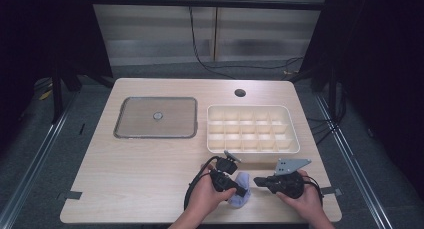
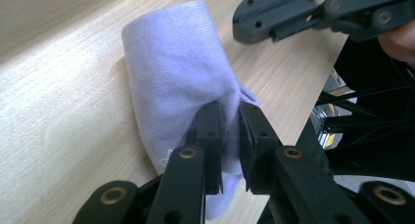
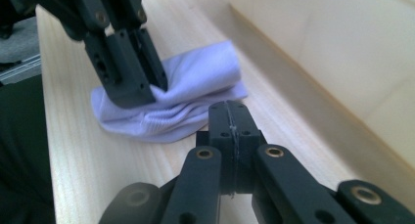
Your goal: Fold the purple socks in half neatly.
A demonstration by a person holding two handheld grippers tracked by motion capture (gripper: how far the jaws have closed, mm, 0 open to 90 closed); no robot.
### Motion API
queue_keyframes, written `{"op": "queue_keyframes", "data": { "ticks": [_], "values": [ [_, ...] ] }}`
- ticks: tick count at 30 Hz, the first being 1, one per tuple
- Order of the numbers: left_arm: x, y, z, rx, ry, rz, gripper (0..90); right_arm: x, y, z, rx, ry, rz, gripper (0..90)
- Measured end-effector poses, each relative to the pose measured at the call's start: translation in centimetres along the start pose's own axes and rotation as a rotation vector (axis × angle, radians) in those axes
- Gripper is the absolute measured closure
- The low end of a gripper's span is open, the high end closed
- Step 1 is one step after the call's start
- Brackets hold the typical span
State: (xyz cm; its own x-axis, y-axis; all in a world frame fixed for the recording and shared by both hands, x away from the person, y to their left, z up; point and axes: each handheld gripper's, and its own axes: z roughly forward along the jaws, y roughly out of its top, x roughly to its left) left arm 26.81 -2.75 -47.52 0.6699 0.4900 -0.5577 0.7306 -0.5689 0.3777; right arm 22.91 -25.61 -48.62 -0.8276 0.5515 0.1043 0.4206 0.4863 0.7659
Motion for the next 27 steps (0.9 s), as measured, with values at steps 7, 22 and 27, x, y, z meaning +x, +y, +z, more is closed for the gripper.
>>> {"op": "queue_keyframes", "data": {
  "ticks": [7,22,27],
  "values": [
    [-0.3,0.0,0.1,0.003,0.030,0.011,81.0,-0.2,0.6,-0.5,-0.021,-0.016,0.007,90.0],
    [-0.5,0.0,0.2,0.000,0.039,0.029,81.2,0.0,1.7,-0.1,-0.017,-0.012,-0.008,90.0],
    [-0.5,0.0,0.2,0.003,0.038,0.024,81.2,0.2,2.2,0.2,-0.018,-0.005,-0.014,90.0]
  ]
}}
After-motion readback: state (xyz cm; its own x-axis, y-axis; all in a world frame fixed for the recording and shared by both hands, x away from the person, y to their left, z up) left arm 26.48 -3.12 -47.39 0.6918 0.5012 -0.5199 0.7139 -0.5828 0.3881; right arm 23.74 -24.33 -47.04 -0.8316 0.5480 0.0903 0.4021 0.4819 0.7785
